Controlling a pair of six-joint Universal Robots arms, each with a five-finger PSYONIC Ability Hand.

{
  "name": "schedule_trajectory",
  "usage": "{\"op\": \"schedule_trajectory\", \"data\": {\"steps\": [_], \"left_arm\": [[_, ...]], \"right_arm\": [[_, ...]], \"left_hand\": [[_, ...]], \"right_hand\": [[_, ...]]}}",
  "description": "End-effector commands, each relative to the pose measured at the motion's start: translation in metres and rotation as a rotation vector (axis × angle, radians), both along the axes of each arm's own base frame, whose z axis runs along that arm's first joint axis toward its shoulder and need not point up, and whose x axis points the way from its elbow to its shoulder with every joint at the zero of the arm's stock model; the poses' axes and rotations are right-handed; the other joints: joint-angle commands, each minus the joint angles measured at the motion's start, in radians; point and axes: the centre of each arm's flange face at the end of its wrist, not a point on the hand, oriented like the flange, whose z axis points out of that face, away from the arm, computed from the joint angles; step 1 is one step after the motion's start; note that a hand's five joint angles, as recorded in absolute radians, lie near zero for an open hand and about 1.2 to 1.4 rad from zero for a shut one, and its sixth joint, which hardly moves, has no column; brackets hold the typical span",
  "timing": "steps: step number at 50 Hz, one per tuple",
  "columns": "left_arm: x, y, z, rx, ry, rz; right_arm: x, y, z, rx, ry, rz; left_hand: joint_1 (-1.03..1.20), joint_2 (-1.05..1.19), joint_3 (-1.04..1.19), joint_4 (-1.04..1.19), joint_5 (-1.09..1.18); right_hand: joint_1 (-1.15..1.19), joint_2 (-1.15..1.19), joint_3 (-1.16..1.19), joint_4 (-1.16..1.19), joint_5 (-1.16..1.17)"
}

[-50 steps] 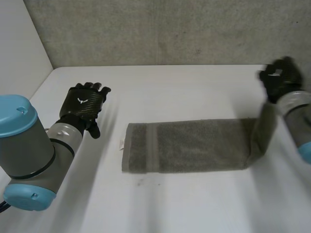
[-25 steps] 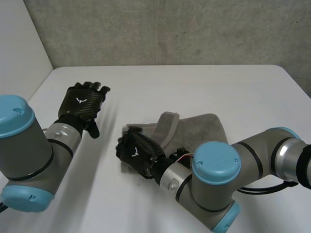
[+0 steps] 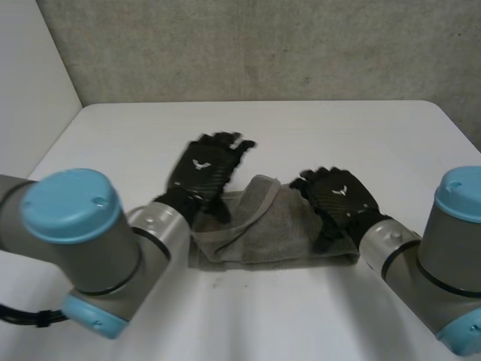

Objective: Fold the laundry

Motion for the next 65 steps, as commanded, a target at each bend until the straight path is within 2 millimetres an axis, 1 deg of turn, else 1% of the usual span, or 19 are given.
{"op": "schedule_trajectory", "data": {"steps": [1, 14, 17, 21, 24, 30, 32, 41, 43, 44, 46, 47, 51, 52, 54, 59, 63, 64, 65], "left_arm": [[-0.024, 0.0, -0.024, 0.038, -0.013, -0.093], [-0.037, -0.024, -0.058, 0.097, -0.062, -0.061], [-0.031, -0.035, -0.061, 0.093, -0.071, 0.023], [-0.005, -0.062, -0.059, 0.073, -0.098, 0.255], [0.01, -0.066, -0.062, 0.071, -0.174, 0.354], [0.023, -0.049, -0.066, 0.113, -0.286, 0.353], [0.028, -0.034, -0.059, 0.127, -0.299, 0.34], [0.036, -0.009, -0.028, 0.106, -0.249, 0.328], [0.043, -0.003, -0.015, 0.1, -0.219, 0.338], [0.043, -0.003, -0.015, 0.1, -0.218, 0.338], [0.047, -0.001, -0.011, 0.102, -0.208, 0.344], [0.051, 0.002, -0.008, 0.103, -0.2, 0.348], [0.065, 0.0, -0.005, 0.111, -0.194, 0.394], [0.065, 0.0, -0.005, 0.111, -0.194, 0.394], [0.079, -0.005, -0.005, 0.119, -0.197, 0.436], [0.089, -0.012, -0.005, 0.126, -0.196, 0.471], [0.089, -0.014, -0.004, 0.121, -0.191, 0.471], [0.088, -0.015, -0.002, 0.115, -0.185, 0.47], [0.088, -0.015, -0.002, 0.115, -0.185, 0.47]], "right_arm": [[-0.01, 0.004, -0.017, 0.025, 0.067, -0.014], [-0.011, -0.001, -0.032, 0.014, 0.1, -0.05], [-0.013, -0.004, -0.034, -0.007, 0.126, -0.068], [-0.016, -0.008, -0.037, -0.054, 0.17, -0.089], [-0.017, -0.009, -0.038, -0.083, 0.204, -0.093], [-0.018, -0.01, -0.037, -0.121, 0.251, -0.079], [-0.014, -0.011, -0.032, -0.163, 0.273, -0.06], [0.002, -0.029, -0.004, -0.39, 0.361, -0.015], [0.033, -0.014, 0.011, -0.513, 0.375, 0.089], [0.033, -0.014, 0.011, -0.513, 0.375, 0.089], [0.068, 0.008, 0.022, -0.622, 0.345, 0.204], [0.068, 0.009, 0.022, -0.623, 0.345, 0.204], [0.11, 0.047, 0.0, -0.651, 0.283, 0.446], [0.11, 0.047, 0.0, -0.651, 0.282, 0.447], [0.128, 0.079, -0.023, -0.639, 0.246, 0.631], [0.138, 0.099, -0.05, -0.605, 0.232, 0.777], [0.142, 0.094, -0.048, -0.602, 0.229, 0.758], [0.141, 0.09, -0.045, -0.594, 0.232, 0.726], [0.141, 0.09, -0.045, -0.594, 0.232, 0.725]], "left_hand": [[0.02, 0.028, 0.026, 0.025, -0.006], [0.044, 0.052, 0.05, 0.049, 0.017], [0.056, 0.064, 0.062, 0.061, 0.029], [0.059, 0.067, 0.064, 0.064, 0.032], [0.053, 0.061, 0.059, 0.058, 0.026], [0.041, 0.049, 0.047, 0.046, 0.014], [0.038, 0.046, 0.044, 0.043, 0.011], [0.032, 0.04, 0.038, 0.037, 0.005], [0.029, 0.037, 0.035, 0.034, 0.003], [0.029, 0.037, 0.035, 0.034, 0.003], [0.029, 0.037, 0.035, 0.034, 0.003], [0.029, 0.037, 0.035, 0.034, 0.003], [0.026, 0.034, 0.032, 0.031, 0.0], [0.026, 0.034, 0.032, 0.031, 0.0], [0.023, 0.031, 0.029, 0.028, -0.003], [0.012, 0.02, 0.018, 0.017, -0.015], [0.006, 0.014, 0.012, 0.011, -0.021], [0.006, 0.014, 0.012, 0.011, -0.021], [0.006, 0.014, 0.012, 0.011, -0.021]], "right_hand": [[-0.036, -0.053, -0.039, -0.059, -0.072], [0.015, -0.002, 0.012, -0.008, -0.02], [0.115, 0.098, 0.112, 0.092, 0.08], [0.305, 0.288, 0.302, 0.283, 0.27], [0.49, 0.473, 0.487, 0.467, 0.454], [0.875, 0.858, 0.872, 0.853, 0.84], [1.123, 1.106, 1.121, 1.101, 1.088], [1.185, 1.168, 1.183, 1.163, 1.15], [1.185, 1.168, 1.183, 1.163, 1.15], [1.185, 1.168, 1.183, 1.163, 1.15], [1.185, 1.168, 1.183, 1.163, 1.15], [1.185, 1.168, 1.183, 1.163, 1.15], [1.185, 1.168, 1.183, 1.163, 1.15], [1.185, 1.168, 1.183, 1.163, 1.15], [1.185, 1.168, 1.183, 1.163, 1.15], [1.185, 1.168, 1.183, 1.163, 1.15], [1.139, 1.122, 1.137, 1.117, 1.104], [0.794, 0.777, 0.791, 0.771, 0.758], [0.79, 0.773, 0.787, 0.768, 0.755]]}}
